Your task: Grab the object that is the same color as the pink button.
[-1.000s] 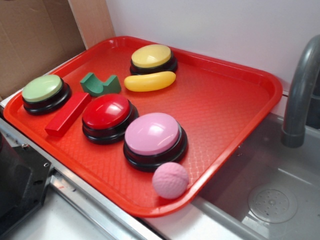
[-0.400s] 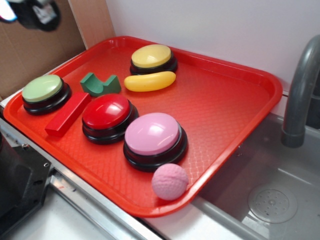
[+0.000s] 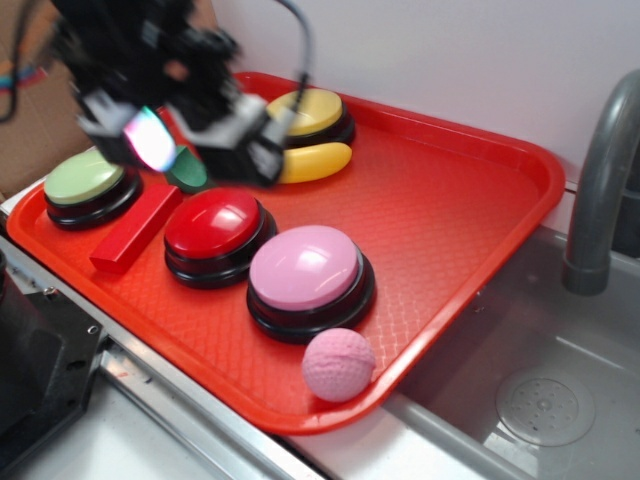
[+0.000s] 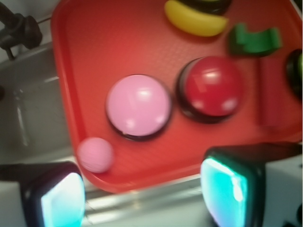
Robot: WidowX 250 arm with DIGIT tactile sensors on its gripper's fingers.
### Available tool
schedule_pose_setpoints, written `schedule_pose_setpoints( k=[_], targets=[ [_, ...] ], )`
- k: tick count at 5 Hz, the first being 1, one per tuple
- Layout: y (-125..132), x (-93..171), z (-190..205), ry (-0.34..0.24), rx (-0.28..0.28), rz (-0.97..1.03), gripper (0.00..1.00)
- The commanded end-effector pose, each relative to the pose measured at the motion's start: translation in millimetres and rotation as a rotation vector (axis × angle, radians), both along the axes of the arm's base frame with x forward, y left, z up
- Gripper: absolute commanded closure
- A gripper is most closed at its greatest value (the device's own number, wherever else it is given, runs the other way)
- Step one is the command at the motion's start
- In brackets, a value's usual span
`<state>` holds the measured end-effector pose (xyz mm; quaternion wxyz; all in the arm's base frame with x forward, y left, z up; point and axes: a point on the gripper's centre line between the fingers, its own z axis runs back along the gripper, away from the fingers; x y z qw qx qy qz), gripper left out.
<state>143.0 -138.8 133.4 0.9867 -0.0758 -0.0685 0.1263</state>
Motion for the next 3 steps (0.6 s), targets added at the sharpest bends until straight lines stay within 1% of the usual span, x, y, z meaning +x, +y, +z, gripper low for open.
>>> schedule_pose_setpoints(
  k=[1, 2, 3],
  targets=[
    [-43.7, 19.1, -59.7, 0.015, -0.036, 0.095, 0.00],
    [-46.6, 20.0, -77.3, 0.032, -0.107, 0.155, 0.00],
    [-44.2, 19.3, -87.7, 0.038, -0.203, 0.166, 0.00]
  ],
)
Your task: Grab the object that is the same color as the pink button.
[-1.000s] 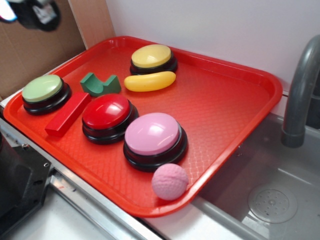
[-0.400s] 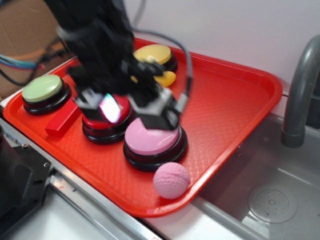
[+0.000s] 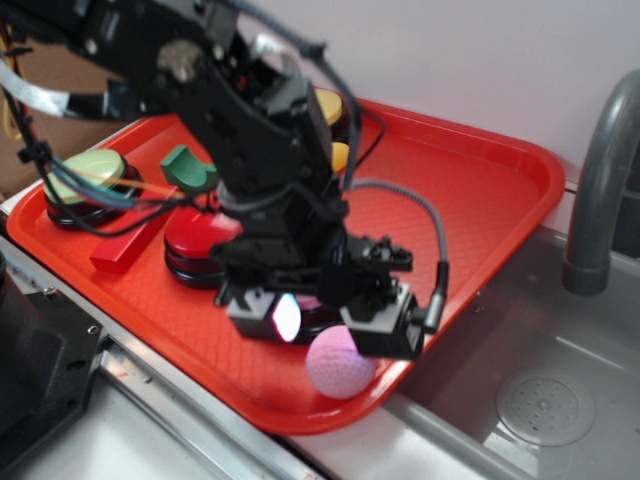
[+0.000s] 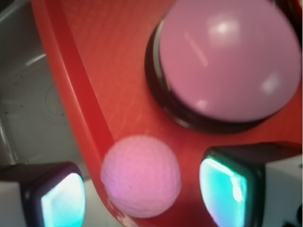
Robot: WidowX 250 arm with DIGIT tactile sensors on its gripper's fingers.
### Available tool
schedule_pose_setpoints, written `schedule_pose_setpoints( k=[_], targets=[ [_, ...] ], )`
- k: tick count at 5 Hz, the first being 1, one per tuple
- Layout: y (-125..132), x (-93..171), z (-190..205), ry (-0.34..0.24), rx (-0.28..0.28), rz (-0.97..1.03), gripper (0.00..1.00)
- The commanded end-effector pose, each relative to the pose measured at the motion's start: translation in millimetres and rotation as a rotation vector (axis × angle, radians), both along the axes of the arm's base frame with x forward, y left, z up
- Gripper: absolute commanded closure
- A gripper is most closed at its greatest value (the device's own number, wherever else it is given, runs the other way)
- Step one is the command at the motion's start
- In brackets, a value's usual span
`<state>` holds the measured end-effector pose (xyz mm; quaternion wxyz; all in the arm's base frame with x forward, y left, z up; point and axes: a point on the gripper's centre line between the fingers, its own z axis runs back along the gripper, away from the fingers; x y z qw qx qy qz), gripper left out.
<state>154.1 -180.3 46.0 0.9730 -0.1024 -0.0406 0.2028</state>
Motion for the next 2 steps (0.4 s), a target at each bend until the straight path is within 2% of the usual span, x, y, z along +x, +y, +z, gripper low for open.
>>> schedule_pose_setpoints(
  k=[1, 2],
  targets=[
    [-3.3, 8.1, -1.3, -0.043, -0.135, 0.044, 0.12],
    [-3.9, 7.4, -2.0, -0.056, -0.150, 0.034, 0.92]
  ],
)
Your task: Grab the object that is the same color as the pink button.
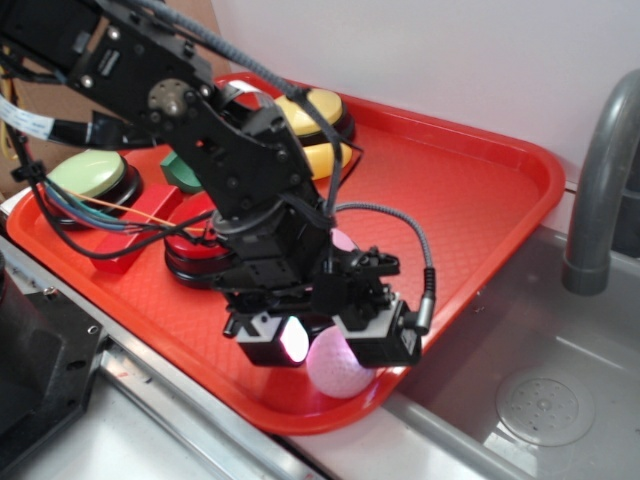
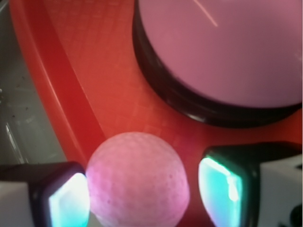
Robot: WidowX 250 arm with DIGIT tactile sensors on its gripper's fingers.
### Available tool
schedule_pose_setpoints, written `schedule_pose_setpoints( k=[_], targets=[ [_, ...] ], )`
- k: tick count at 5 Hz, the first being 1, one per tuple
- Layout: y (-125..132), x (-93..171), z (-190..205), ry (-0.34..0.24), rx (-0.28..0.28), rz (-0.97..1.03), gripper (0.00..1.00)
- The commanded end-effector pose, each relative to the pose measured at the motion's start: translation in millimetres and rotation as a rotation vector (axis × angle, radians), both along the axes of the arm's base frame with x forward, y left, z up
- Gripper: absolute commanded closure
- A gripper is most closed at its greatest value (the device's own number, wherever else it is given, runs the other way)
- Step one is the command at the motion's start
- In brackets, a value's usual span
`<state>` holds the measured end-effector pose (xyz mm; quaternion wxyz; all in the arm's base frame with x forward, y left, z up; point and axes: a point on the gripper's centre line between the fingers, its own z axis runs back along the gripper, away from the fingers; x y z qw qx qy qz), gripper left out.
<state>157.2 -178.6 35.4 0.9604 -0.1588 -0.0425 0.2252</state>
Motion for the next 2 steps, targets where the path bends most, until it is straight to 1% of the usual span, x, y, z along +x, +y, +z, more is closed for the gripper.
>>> schedule_pose_setpoints(
  k=[1, 2],
  targets=[
    [-6.6, 5.6, 9.9, -0.054, -0.027, -0.036, 1.00],
    [-7.3, 6.4, 9.7, -0.062, -0.031, -0.052, 1.00]
  ],
)
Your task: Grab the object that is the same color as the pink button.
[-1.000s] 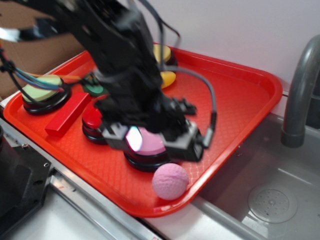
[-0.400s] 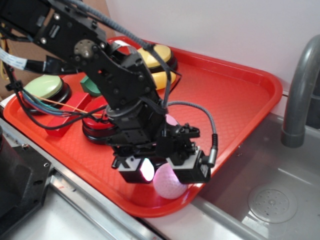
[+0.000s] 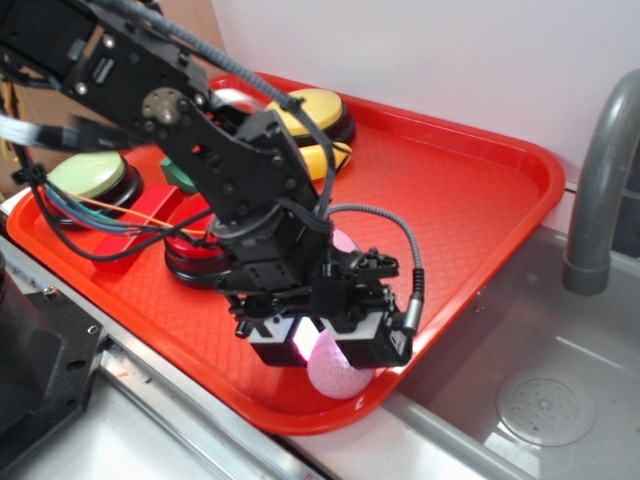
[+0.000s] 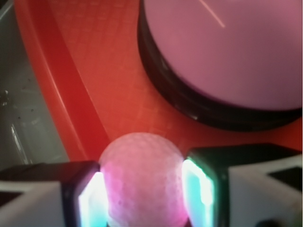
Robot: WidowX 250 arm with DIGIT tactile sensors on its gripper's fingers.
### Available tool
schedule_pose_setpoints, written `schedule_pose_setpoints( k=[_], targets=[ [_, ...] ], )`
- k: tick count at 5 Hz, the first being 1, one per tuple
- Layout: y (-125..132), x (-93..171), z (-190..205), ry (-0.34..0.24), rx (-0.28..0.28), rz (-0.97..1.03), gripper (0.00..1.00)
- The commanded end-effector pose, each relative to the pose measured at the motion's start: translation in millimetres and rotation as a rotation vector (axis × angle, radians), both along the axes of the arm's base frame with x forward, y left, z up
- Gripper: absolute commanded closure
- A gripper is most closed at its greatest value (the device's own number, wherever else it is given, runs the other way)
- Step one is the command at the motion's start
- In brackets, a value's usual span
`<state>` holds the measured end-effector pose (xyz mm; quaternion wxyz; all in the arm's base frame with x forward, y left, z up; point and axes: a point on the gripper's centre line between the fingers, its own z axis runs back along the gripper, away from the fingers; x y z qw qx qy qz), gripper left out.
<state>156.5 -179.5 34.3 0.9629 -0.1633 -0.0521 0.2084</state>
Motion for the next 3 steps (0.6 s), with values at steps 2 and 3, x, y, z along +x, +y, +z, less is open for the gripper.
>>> schedule_pose_setpoints(
  k=[2, 3],
  targets=[
    [-6.2, 13.4, 25.5, -0.020, 0.081, -0.160, 1.00],
    [4.1, 21.6, 61.0, -0.036, 0.177, -0.233, 1.00]
  ],
)
